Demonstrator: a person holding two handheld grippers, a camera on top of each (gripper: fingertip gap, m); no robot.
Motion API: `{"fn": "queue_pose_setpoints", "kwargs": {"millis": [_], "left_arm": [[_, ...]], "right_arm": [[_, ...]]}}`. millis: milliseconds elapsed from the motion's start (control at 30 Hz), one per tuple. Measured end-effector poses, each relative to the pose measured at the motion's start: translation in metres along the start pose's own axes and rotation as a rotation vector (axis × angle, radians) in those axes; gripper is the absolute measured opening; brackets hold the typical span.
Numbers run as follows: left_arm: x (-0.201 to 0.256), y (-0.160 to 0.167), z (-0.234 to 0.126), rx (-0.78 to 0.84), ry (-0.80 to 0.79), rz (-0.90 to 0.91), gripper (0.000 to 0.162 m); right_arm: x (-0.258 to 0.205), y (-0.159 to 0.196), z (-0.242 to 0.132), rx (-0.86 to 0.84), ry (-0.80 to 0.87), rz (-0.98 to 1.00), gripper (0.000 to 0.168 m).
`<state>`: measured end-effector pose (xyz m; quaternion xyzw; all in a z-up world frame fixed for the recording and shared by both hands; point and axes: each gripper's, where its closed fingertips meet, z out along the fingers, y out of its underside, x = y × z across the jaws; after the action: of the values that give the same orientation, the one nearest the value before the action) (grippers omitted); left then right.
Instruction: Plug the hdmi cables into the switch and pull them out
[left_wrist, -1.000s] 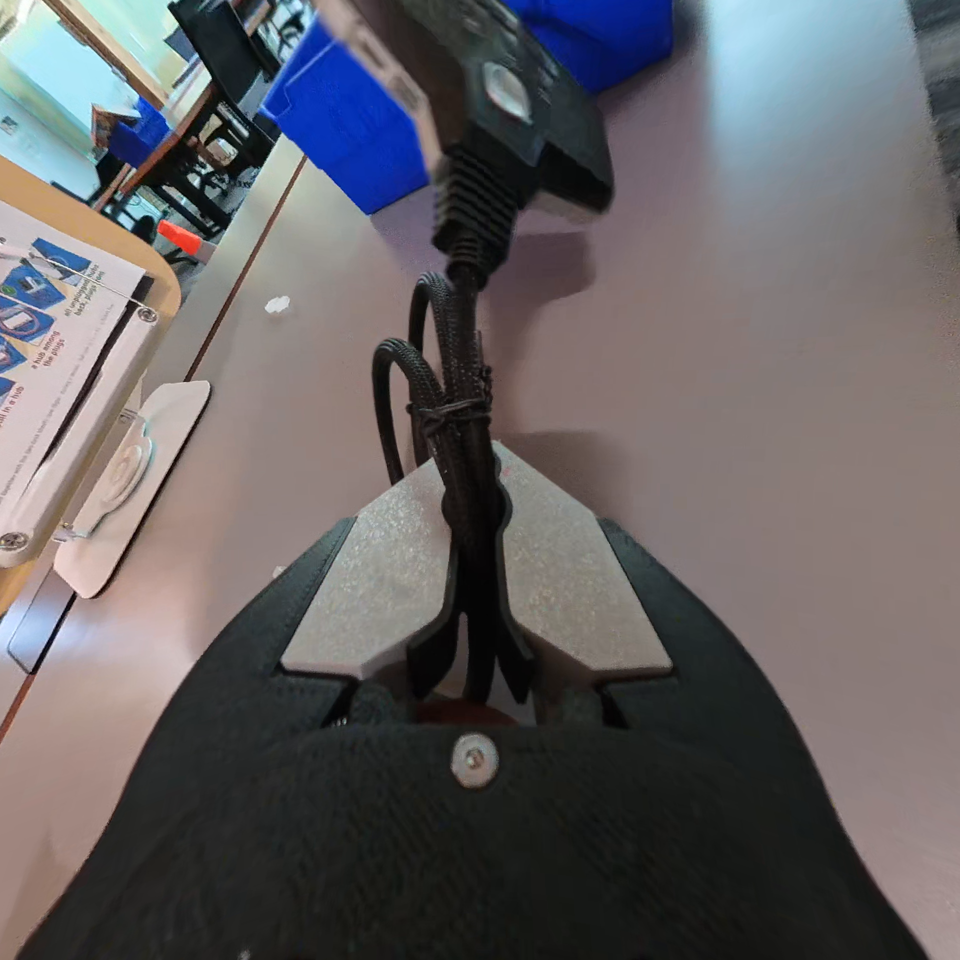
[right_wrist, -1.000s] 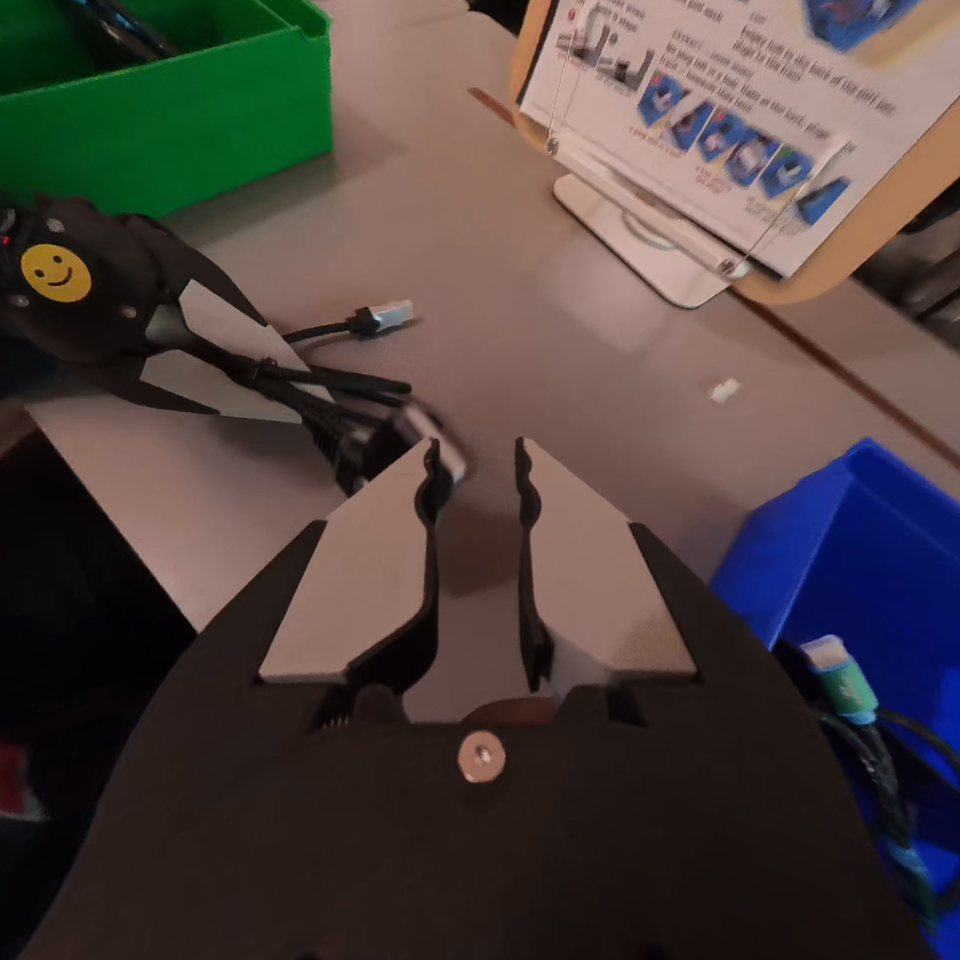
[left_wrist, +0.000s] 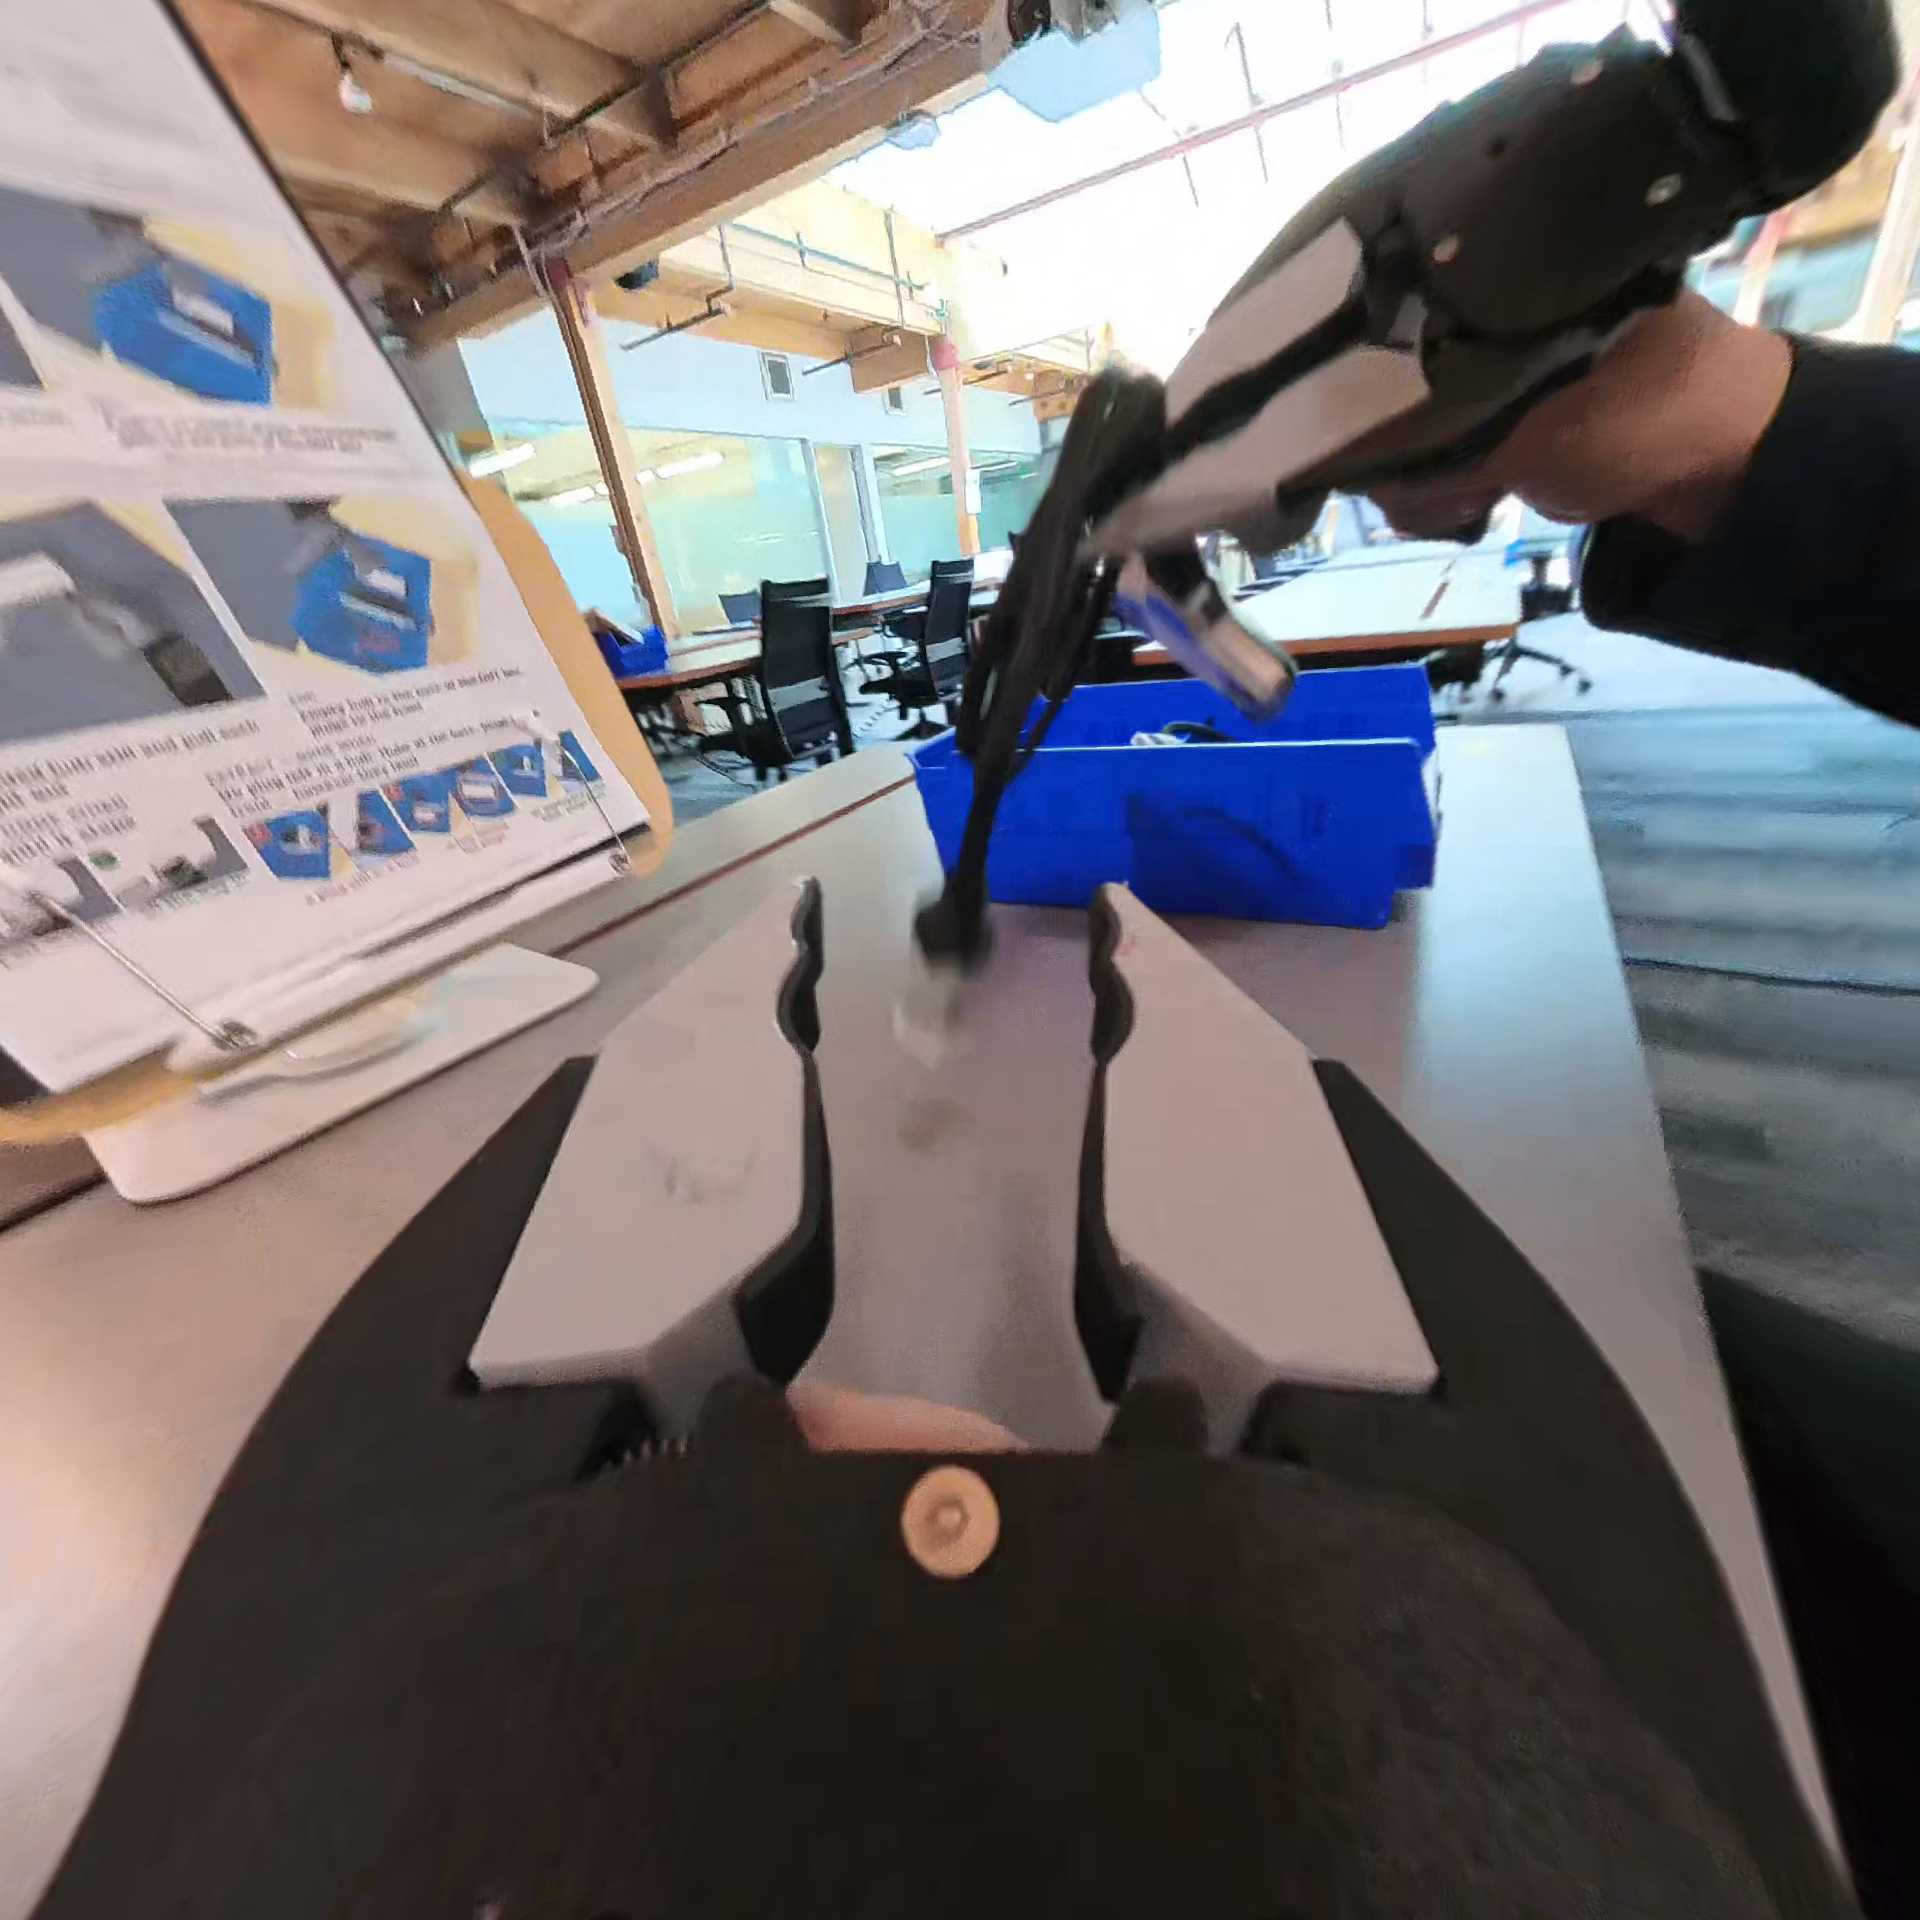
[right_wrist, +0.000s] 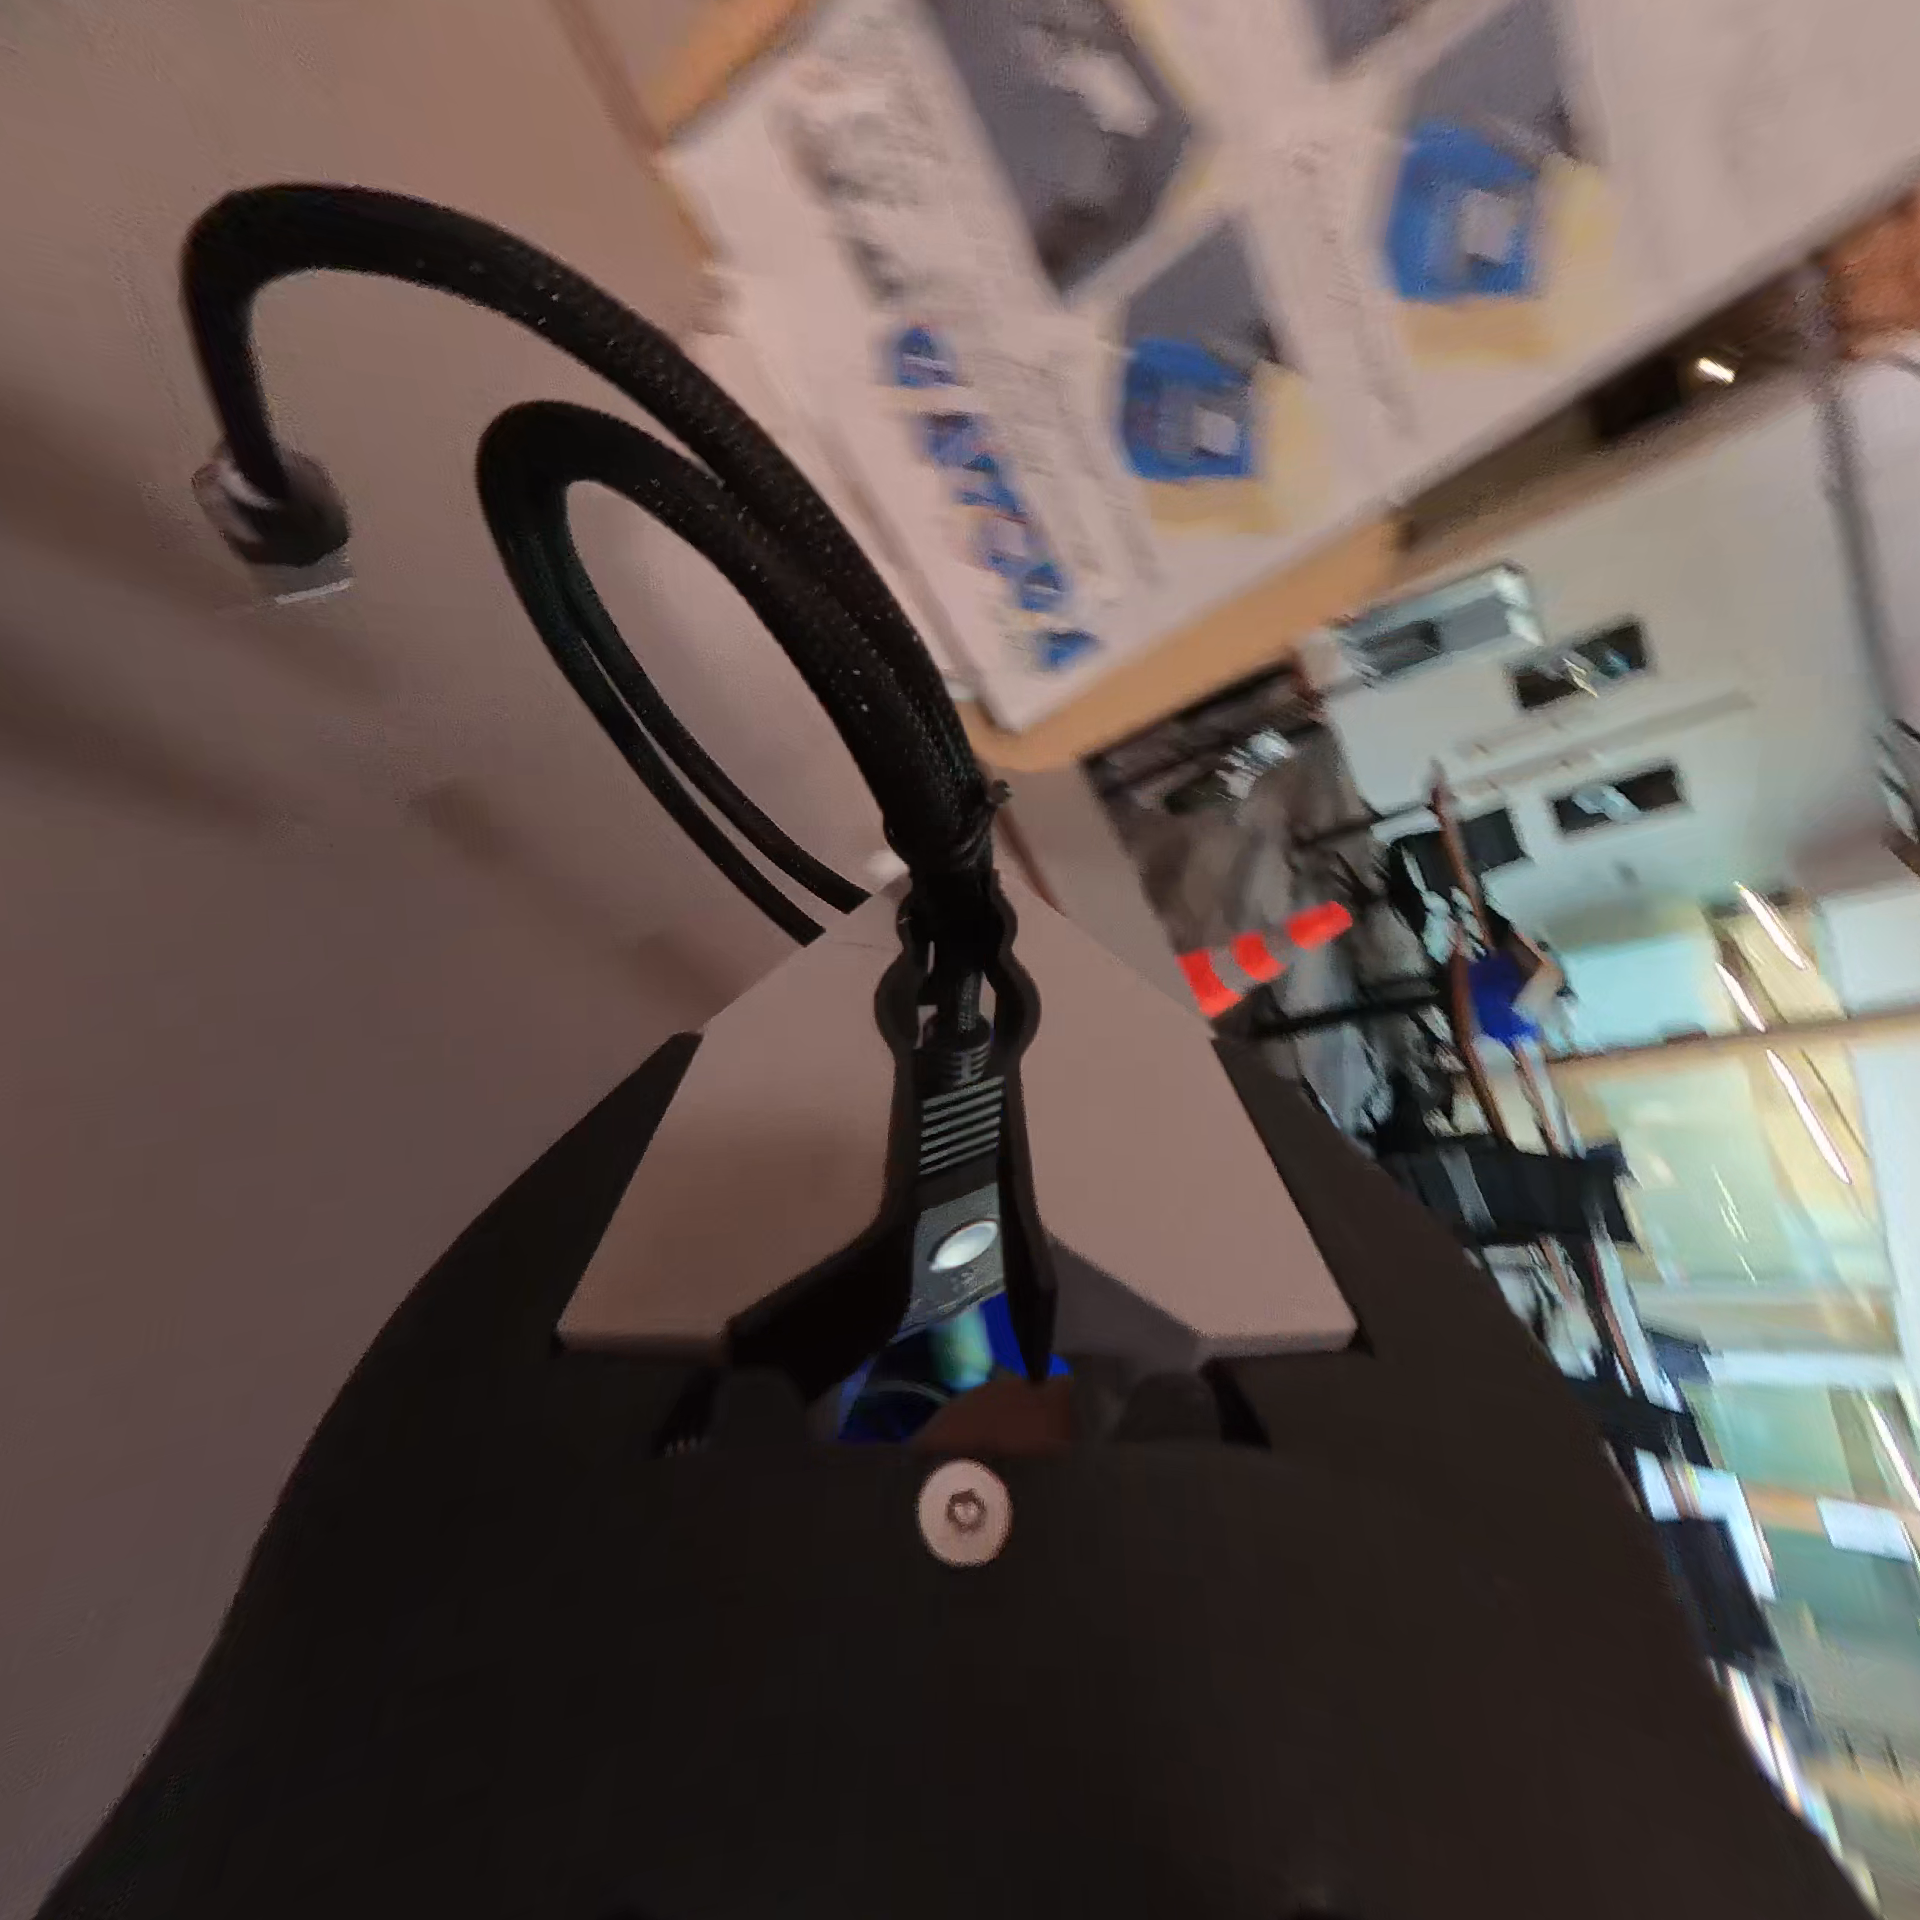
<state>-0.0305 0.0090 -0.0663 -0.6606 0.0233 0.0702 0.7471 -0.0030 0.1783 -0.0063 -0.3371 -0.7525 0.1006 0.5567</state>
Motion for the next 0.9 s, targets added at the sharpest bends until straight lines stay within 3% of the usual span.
{"fn": "queue_pose_setpoints", "kwargs": {"millis": [100, 200, 367, 467, 500, 567, 633, 733, 833, 900], "left_arm": [[-0.009, 0.015, 0.004, -0.07, -0.044, -0.025, 0.046], [-0.006, 0.03, 0.01, -0.147, -0.042, 0.013, 0.046], [-0.002, 0.05, 0.015, -0.239, -0.03, 0.036, 0.045], [0.0, 0.056, 0.016, -0.267, -0.019, 0.033, 0.046], [0.0, 0.058, 0.016, -0.275, -0.018, 0.032, 0.046], [0.0, 0.062, 0.016, -0.292, -0.018, 0.022, 0.047], [-0.001, 0.066, 0.017, -0.31, -0.015, 0.004, 0.05], [-0.003, 0.071, 0.017, -0.34, -0.025, -0.01, 0.051], [-0.005, 0.07, 0.016, -0.332, -0.031, -0.024, 0.05], [-0.008, 0.07, 0.015, -0.328, -0.042, -0.036, 0.049]], "right_arm": [[0.09, 0.033, -0.012, -0.072, 0.222, 0.06, 0.007], [0.139, 0.072, -0.008, -0.169, 0.297, 0.018, 0.007], [0.119, 0.181, 0.042, -0.493, 0.037, 0.032, 0.012], [0.111, 0.256, 0.065, -0.736, 0.056, 0.04, 0.046], [0.112, 0.269, 0.068, -0.783, 0.074, 0.064, 0.043], [0.121, 0.27, 0.068, -0.77, 0.141, 0.168, 0.033], [0.134, 0.251, 0.064, -0.668, 0.21, 0.32, 0.027], [0.14, 0.228, 0.055, -0.556, 0.21, 0.455, 0.004], [0.139, 0.257, 0.038, -0.709, 0.219, 0.434, 0.015], [0.139, 0.268, 0.024, -0.722, 0.231, 0.481, 0.026]]}}
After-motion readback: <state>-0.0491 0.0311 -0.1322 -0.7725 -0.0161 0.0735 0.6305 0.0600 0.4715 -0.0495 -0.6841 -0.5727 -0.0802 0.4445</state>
